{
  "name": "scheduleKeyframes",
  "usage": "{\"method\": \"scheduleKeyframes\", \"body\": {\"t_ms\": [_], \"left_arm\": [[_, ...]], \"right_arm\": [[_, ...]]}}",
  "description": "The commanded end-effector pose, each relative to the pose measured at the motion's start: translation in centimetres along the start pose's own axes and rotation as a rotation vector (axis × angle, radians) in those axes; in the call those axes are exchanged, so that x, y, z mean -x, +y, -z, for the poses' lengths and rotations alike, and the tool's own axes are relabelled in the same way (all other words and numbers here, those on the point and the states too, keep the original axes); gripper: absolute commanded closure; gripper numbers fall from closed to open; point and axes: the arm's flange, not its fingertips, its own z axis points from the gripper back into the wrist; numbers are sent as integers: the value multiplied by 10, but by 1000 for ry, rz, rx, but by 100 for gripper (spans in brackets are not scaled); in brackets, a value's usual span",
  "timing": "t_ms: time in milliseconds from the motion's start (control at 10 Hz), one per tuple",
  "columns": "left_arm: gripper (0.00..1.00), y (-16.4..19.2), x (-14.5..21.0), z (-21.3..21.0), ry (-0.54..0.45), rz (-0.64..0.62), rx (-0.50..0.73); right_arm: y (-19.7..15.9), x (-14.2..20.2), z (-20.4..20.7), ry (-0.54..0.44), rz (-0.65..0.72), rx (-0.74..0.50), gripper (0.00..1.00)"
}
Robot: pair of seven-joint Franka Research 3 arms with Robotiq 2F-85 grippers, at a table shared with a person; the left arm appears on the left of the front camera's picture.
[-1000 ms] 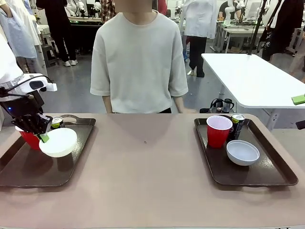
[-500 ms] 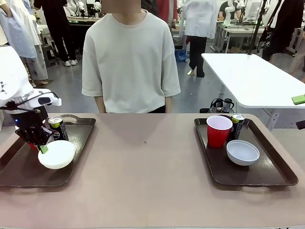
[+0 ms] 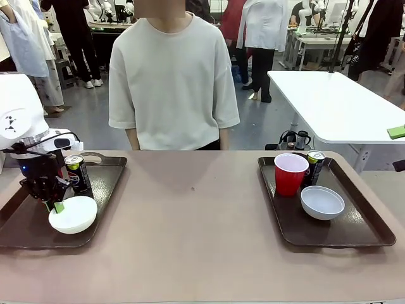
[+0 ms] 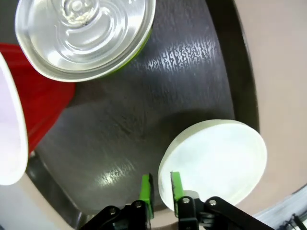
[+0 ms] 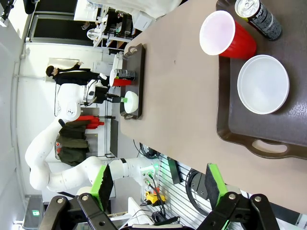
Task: Prepare tableware on both trays.
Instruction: Pick up a Picnic Bowl from the table and place it on a Handle tray.
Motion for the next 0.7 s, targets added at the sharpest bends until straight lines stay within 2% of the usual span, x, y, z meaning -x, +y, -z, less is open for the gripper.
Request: {"method": "scheduleKeyframes", "body": {"t_ms": [0,100,200,300,600], "left_arm": [[0,-4,6,-22,-12,9,-34],[0,-6,12,-36,-25,22,-36],[54,-9,17,-48,-49,35,-43],[45,-13,24,-63,-71,57,-27],[14,7,45,-121,-182,153,299]], "right_arm": [[0,-1,1,-8,-10,-25,0],[0,-1,1,-8,-10,-25,0],[0,-1,1,-8,-10,-25,0],[0,-1,1,-8,-10,-25,0],[0,-1,1,-8,-10,-25,0]]}}
